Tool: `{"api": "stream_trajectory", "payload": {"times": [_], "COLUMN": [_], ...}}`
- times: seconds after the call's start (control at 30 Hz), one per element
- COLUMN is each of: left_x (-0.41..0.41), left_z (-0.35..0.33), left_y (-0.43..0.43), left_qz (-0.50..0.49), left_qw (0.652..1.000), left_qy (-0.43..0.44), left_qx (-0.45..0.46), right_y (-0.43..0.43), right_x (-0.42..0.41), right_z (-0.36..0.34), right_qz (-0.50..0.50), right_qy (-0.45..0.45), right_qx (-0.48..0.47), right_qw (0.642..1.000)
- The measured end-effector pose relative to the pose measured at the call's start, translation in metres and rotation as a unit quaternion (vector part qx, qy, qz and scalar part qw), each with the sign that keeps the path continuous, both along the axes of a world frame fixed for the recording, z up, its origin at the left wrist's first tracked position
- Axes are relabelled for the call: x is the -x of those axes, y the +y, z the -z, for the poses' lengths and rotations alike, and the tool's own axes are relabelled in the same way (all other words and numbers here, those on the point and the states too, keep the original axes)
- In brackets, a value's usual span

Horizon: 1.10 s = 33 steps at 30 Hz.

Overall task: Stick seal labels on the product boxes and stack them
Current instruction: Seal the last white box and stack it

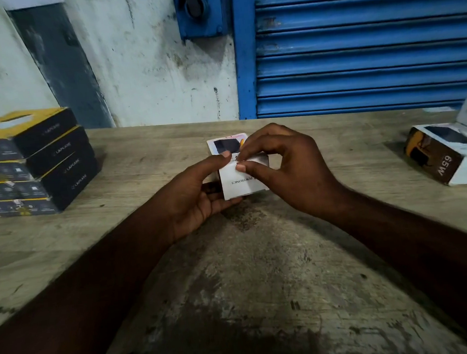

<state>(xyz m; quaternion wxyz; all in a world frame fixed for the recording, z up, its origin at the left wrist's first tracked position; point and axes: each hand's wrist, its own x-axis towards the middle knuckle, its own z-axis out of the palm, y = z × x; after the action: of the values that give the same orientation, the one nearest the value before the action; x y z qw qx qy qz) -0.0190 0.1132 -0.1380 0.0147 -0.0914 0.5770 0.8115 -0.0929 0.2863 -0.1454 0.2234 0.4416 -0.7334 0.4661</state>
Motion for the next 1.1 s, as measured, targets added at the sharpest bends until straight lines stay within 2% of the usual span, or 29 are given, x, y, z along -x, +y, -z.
{"api": "stream_trajectory", "payload": {"times": [0.77, 1.1], "left_x": [-0.0003, -0.001], "left_z": [-0.0024, -0.0023], "left_y": [-0.0025, -0.0011], "left_qz": [-0.004, -0.024], "left_qw": [0.999, 0.998], "left_qy": [0.014, 0.02], "left_qx": [-0.029, -0.047], "right_y": [-0.002, -0.001], "right_x": [-0.0019, -0.0051], "right_z": [0.0012, 0.0014], "right_qz": [-0.066, -0.059], "right_qy": [-0.109, -0.038], "right_qx": [0.05, 0.042], "right_qw": [0.991, 0.997]}}
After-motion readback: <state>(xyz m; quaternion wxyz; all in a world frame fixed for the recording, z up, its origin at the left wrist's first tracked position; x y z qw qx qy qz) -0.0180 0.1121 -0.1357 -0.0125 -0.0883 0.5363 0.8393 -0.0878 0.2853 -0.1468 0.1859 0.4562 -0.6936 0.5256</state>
